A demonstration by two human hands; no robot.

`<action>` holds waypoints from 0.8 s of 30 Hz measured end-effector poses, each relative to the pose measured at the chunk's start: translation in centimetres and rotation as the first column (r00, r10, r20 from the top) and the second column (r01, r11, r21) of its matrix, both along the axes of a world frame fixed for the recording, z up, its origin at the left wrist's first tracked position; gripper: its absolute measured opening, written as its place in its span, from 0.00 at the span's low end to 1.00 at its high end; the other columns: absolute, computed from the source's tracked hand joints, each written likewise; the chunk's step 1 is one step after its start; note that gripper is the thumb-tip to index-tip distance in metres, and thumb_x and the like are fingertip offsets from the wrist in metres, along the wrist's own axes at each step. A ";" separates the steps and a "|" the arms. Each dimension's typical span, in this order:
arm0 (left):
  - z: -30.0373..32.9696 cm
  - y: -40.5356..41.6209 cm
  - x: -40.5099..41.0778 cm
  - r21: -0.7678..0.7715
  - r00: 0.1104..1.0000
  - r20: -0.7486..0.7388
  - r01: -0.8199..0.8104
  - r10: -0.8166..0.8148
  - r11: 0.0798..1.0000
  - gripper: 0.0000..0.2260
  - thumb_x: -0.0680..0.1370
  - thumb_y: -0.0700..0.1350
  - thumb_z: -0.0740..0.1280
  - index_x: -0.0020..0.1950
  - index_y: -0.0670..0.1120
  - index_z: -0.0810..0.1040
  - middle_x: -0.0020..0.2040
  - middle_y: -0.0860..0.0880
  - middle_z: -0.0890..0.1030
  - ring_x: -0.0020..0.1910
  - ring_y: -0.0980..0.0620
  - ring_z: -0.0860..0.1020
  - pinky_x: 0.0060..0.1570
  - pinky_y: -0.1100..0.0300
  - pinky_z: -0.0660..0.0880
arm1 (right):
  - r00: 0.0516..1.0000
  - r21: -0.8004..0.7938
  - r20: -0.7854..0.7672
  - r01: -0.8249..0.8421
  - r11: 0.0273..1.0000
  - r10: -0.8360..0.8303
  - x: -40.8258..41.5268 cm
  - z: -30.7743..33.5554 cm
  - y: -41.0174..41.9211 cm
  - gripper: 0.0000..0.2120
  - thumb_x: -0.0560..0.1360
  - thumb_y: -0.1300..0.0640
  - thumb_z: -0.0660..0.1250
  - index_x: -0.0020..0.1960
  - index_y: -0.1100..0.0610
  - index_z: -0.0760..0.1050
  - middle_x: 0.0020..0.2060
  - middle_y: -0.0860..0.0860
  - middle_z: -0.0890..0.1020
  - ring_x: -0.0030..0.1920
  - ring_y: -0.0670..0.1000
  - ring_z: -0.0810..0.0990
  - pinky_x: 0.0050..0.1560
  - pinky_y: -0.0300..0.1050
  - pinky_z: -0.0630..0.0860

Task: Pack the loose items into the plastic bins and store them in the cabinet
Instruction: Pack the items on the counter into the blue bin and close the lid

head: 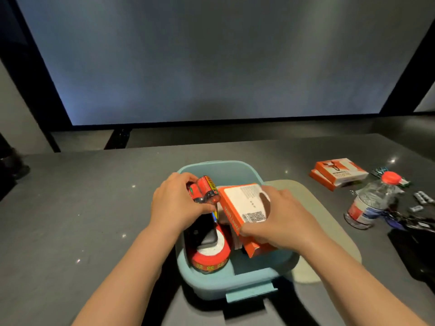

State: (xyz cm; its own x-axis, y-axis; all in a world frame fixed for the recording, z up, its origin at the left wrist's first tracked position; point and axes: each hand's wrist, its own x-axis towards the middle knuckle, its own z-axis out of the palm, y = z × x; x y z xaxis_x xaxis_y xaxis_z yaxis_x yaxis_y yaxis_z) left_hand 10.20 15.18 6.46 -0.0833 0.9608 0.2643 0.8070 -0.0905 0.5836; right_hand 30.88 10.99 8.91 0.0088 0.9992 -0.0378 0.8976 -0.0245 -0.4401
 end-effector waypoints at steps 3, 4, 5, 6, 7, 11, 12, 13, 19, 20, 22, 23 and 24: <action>-0.4 0.5 -0.1 0.001 0.999 -0.036 -0.037 0.037 0.999 0.26 0.55 0.58 0.79 0.50 0.57 0.77 0.45 0.55 0.73 0.48 0.50 0.76 0.48 0.54 0.72 | 0.996 -0.038 0.078 -0.051 0.998 0.054 -1.6 -1.5 0.4 0.46 0.55 0.32 0.67 0.69 0.44 0.57 0.59 0.50 0.68 0.62 0.54 0.65 0.53 0.50 0.70; -0.6 0.6 0.0 -0.004 0.998 -0.043 -0.042 0.042 0.999 0.27 0.55 0.58 0.79 0.51 0.57 0.77 0.45 0.55 0.73 0.48 0.50 0.76 0.49 0.54 0.72 | 0.993 -0.071 0.096 -0.062 0.996 0.069 -1.9 -2.2 0.5 0.46 0.56 0.32 0.68 0.70 0.45 0.56 0.59 0.51 0.68 0.63 0.55 0.65 0.54 0.51 0.70; -0.8 0.5 0.0 -0.009 0.998 -0.049 -0.044 0.044 0.999 0.27 0.55 0.59 0.79 0.51 0.57 0.77 0.45 0.55 0.73 0.47 0.51 0.76 0.50 0.53 0.73 | 0.989 -0.123 0.122 -0.071 0.990 0.086 -2.1 -3.0 0.4 0.48 0.57 0.32 0.68 0.71 0.47 0.55 0.60 0.52 0.67 0.63 0.56 0.64 0.56 0.51 0.70; -1.0 0.5 0.1 -0.015 0.998 -0.056 -0.041 0.041 0.999 0.27 0.55 0.59 0.79 0.51 0.57 0.77 0.45 0.56 0.73 0.47 0.51 0.76 0.50 0.53 0.73 | 0.983 -0.186 0.153 -0.076 0.980 0.105 -2.1 -3.7 0.3 0.50 0.58 0.31 0.68 0.73 0.47 0.52 0.61 0.53 0.66 0.64 0.56 0.64 0.58 0.52 0.70; -1.2 0.4 0.1 -0.019 0.997 -0.065 -0.035 0.034 0.999 0.27 0.55 0.59 0.79 0.51 0.57 0.77 0.45 0.56 0.73 0.46 0.52 0.76 0.50 0.53 0.72 | 0.974 -0.247 0.189 -0.074 0.966 0.123 -2.0 -4.3 0.2 0.53 0.58 0.30 0.67 0.74 0.48 0.48 0.62 0.54 0.66 0.65 0.57 0.64 0.60 0.52 0.70; -1.9 0.5 0.6 -0.058 0.988 -0.152 0.015 -0.024 0.998 0.28 0.55 0.59 0.77 0.53 0.56 0.77 0.47 0.56 0.76 0.48 0.51 0.76 0.50 0.57 0.69 | 0.935 -0.367 0.307 -0.058 0.928 0.180 -2.0 -4.8 0.4 0.57 0.59 0.27 0.65 0.76 0.50 0.42 0.63 0.56 0.65 0.62 0.58 0.70 0.55 0.51 0.71; -2.0 0.6 0.7 -0.066 0.983 -0.180 0.019 -0.030 0.998 0.28 0.56 0.59 0.77 0.54 0.55 0.77 0.47 0.55 0.76 0.48 0.51 0.76 0.51 0.57 0.68 | 0.927 -0.380 0.322 -0.060 0.923 0.192 -2.2 -4.7 0.5 0.57 0.59 0.26 0.65 0.76 0.51 0.42 0.62 0.56 0.65 0.60 0.58 0.72 0.54 0.51 0.72; -2.1 0.7 0.7 -0.071 0.979 -0.203 0.019 -0.033 0.997 0.28 0.56 0.60 0.77 0.54 0.55 0.77 0.47 0.55 0.75 0.48 0.51 0.75 0.53 0.58 0.67 | 0.921 -0.390 0.334 -0.058 0.919 0.200 -2.4 -4.8 0.5 0.58 0.59 0.26 0.65 0.76 0.51 0.40 0.62 0.56 0.66 0.59 0.58 0.73 0.52 0.50 0.73; -2.7 1.4 0.4 -0.117 0.951 -0.299 0.047 -0.080 0.992 0.29 0.57 0.61 0.76 0.56 0.56 0.75 0.48 0.56 0.74 0.50 0.53 0.73 0.67 0.51 0.62 | 0.913 -0.319 0.368 -0.053 0.946 0.175 -2.3 -4.2 0.4 0.52 0.62 0.24 0.64 0.72 0.56 0.54 0.63 0.55 0.66 0.62 0.55 0.71 0.55 0.48 0.72; -2.7 1.5 0.3 -0.110 0.945 -0.315 0.052 -0.085 0.993 0.28 0.58 0.60 0.75 0.55 0.56 0.75 0.49 0.55 0.75 0.52 0.52 0.74 0.69 0.51 0.60 | 0.925 -0.261 0.346 -0.069 0.963 0.160 -2.1 -4.1 0.5 0.48 0.63 0.25 0.64 0.71 0.54 0.57 0.62 0.54 0.65 0.62 0.53 0.69 0.56 0.47 0.72; -2.7 1.9 0.2 -0.106 0.927 -0.362 0.065 -0.099 0.992 0.26 0.59 0.60 0.74 0.54 0.56 0.75 0.49 0.55 0.75 0.53 0.53 0.75 0.71 0.52 0.55 | 0.952 -0.145 0.277 -0.095 0.985 0.133 -1.9 -3.9 0.7 0.41 0.66 0.28 0.64 0.69 0.51 0.59 0.60 0.51 0.65 0.63 0.52 0.68 0.55 0.47 0.71; -2.7 2.1 0.2 -0.122 0.913 -0.391 0.071 -0.114 0.990 0.25 0.60 0.60 0.73 0.54 0.56 0.75 0.49 0.55 0.75 0.54 0.53 0.75 0.71 0.53 0.53 | 0.957 -0.117 0.257 -0.106 0.987 0.133 -1.9 -3.8 0.8 0.39 0.67 0.29 0.64 0.69 0.50 0.60 0.59 0.50 0.66 0.63 0.52 0.68 0.55 0.47 0.71; -2.7 2.3 0.3 -0.146 0.898 -0.420 0.078 -0.134 0.986 0.24 0.60 0.60 0.73 0.54 0.55 0.75 0.49 0.54 0.75 0.54 0.52 0.75 0.71 0.52 0.51 | 0.958 -0.110 0.250 -0.114 0.987 0.138 -2.0 -3.6 1.0 0.38 0.67 0.30 0.65 0.69 0.49 0.59 0.59 0.50 0.66 0.63 0.51 0.68 0.55 0.47 0.71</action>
State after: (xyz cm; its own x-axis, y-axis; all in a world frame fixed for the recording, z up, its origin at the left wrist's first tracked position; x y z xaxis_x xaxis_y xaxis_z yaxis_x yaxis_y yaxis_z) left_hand 10.50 17.48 3.80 0.1150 0.9847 0.1310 0.9704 -0.1395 0.1972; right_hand 28.87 11.96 5.26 -0.0952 0.9850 -0.1442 0.9783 0.0659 -0.1964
